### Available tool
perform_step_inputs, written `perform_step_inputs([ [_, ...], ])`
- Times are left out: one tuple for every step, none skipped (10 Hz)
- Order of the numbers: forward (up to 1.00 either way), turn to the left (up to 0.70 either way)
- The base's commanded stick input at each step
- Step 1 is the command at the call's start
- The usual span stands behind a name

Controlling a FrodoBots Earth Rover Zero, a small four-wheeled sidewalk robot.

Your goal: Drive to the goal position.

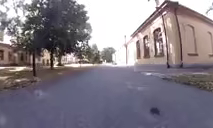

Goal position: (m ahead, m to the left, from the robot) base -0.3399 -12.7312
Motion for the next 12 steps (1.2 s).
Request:
perform_step_inputs([
  [0.7, 0.0],
  [0.7, 0.0],
  [0.7, 0.0],
  [0.7, 0.0],
  [0.7, 0.0],
  [0.7, 0.0],
  [0.7, 0.0],
  [0.7, 0.0],
  [0.7, 0.0],
  [0.7, 0.0],
  [0.7, 0.0],
  [0.7, 0.0],
])
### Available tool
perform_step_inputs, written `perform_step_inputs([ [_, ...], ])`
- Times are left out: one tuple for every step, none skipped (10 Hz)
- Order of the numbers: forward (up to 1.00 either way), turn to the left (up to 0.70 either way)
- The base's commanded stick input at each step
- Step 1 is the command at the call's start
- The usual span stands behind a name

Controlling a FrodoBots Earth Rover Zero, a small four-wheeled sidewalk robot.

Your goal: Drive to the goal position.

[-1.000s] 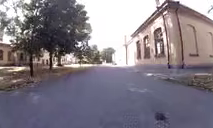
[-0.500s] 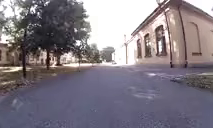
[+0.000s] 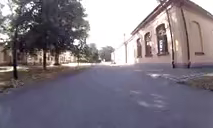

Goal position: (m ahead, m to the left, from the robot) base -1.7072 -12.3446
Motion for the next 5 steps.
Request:
perform_step_inputs([
  [0.7, 0.0],
  [0.7, 0.0],
  [0.7, 0.0],
  [0.7, 0.0],
  [0.7, 0.0],
])
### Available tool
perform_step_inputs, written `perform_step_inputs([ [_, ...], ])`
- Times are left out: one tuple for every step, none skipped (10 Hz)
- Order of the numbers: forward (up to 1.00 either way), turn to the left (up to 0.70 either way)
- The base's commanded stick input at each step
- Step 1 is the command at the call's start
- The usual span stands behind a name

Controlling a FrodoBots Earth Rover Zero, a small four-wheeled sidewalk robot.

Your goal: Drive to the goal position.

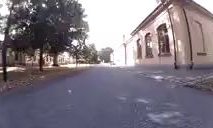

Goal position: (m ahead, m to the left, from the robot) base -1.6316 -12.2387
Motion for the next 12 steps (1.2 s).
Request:
perform_step_inputs([
  [0.7, 0.0],
  [0.7, 0.0],
  [0.7, 0.0],
  [0.7, 0.0],
  [0.7, 0.0],
  [0.7, 0.0],
  [0.7, 0.0],
  [0.7, 0.0],
  [0.7, 0.0],
  [0.7, 0.0],
  [0.7, 0.0],
  [0.7, 0.0],
])
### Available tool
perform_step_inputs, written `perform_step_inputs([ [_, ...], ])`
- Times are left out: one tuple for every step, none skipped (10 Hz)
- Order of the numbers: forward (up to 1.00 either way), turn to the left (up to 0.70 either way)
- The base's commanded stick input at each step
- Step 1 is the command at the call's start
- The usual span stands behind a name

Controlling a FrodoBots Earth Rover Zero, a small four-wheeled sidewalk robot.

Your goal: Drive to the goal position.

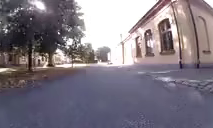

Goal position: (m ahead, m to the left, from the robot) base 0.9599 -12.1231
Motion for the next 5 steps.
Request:
perform_step_inputs([
  [0.7, 0.0],
  [0.7, 0.0],
  [0.7, 0.0],
  [0.7, 0.0],
  [0.7, 0.0],
])
